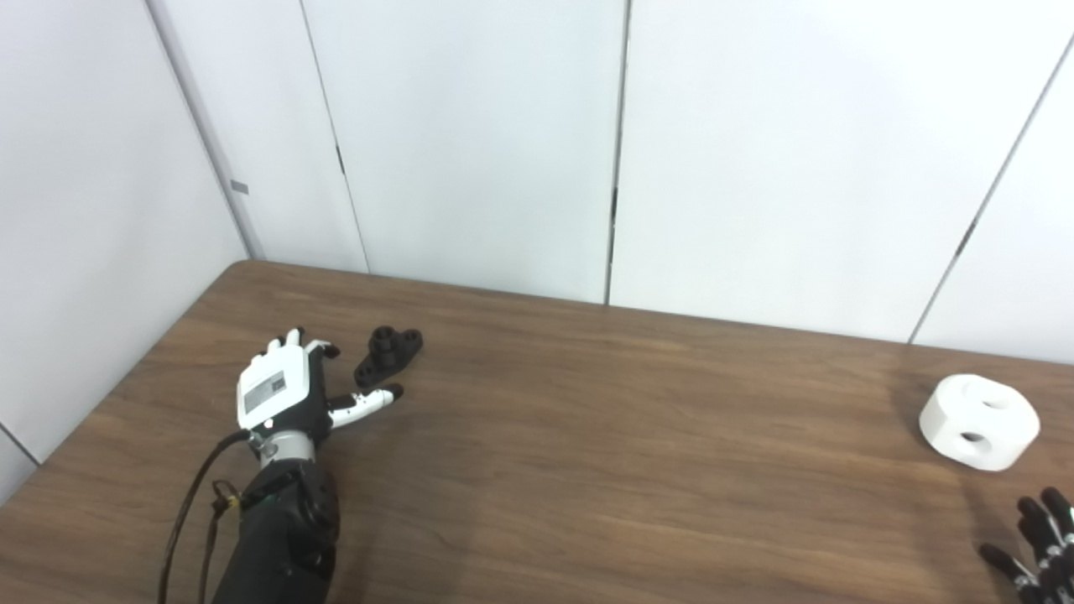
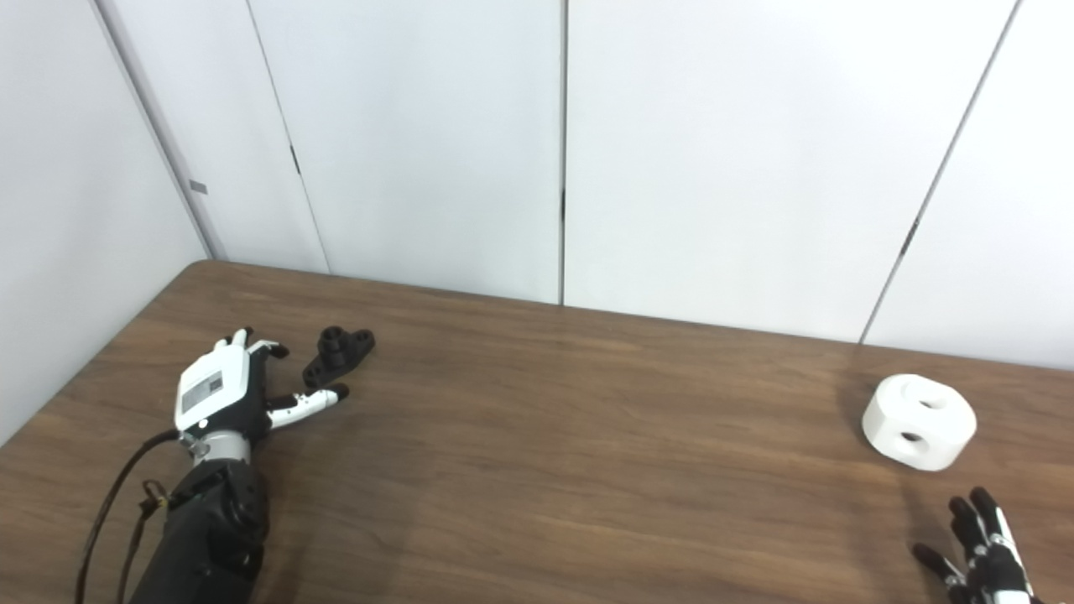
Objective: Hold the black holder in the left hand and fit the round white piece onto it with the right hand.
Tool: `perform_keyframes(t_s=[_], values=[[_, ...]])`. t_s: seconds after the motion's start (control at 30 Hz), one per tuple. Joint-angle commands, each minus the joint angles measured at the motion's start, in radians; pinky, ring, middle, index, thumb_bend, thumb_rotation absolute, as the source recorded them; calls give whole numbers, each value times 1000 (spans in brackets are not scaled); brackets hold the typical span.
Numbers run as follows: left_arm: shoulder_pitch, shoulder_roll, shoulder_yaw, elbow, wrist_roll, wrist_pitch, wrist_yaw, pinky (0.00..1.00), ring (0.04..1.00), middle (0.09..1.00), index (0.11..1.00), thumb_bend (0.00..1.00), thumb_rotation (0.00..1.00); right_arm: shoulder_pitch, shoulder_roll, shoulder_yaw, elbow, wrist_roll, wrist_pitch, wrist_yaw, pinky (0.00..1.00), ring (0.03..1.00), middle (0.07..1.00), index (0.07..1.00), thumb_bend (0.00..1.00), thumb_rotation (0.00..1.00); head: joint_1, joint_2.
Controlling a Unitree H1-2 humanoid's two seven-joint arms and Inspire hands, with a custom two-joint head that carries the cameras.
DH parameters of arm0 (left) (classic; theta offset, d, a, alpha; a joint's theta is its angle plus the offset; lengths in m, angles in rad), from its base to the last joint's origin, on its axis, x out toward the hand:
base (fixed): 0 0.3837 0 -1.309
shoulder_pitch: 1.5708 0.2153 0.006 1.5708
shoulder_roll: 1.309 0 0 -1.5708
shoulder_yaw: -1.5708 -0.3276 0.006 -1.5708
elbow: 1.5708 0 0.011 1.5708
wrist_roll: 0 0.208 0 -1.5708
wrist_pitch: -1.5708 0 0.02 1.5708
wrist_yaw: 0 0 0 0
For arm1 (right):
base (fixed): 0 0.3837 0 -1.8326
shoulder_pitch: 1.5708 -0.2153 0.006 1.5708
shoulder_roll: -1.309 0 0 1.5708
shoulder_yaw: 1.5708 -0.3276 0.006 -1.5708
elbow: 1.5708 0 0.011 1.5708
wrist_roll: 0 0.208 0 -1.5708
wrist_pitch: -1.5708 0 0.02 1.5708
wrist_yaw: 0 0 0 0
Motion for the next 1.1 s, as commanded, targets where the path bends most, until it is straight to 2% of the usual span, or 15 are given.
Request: perform_keyframes(t_s=[0.0,0.2,0.37,0.5,1.07], values=[[-52,39,1,7,2,0,35,1000,1000,962,776,954,609,29,11,11,16,3,17,1,1000,1000,978,1000,650,1000,2,2],[-71,58,-8,56,-11,-1,56,1000,990,945,764,937,577,31,7,14,11,-1,21,3,1000,1000,980,1000,658,1000,-3,6],[-87,74,-22,116,-72,-42,138,1000,963,909,720,922,459,32,4,16,16,-9,15,3,1000,1000,981,1000,653,1000,-5,8],[-102,87,-40,153,-110,-54,183,1000,949,889,698,913,422,32,4,18,16,-17,12,2,1000,1000,977,1000,641,1000,-6,11],[-116,121,-96,194,-233,-134,241,1000,929,870,668,877,315,40,12,23,-17,-12,58,-6,1000,1000,973,1000,631,1000,-14,23]])
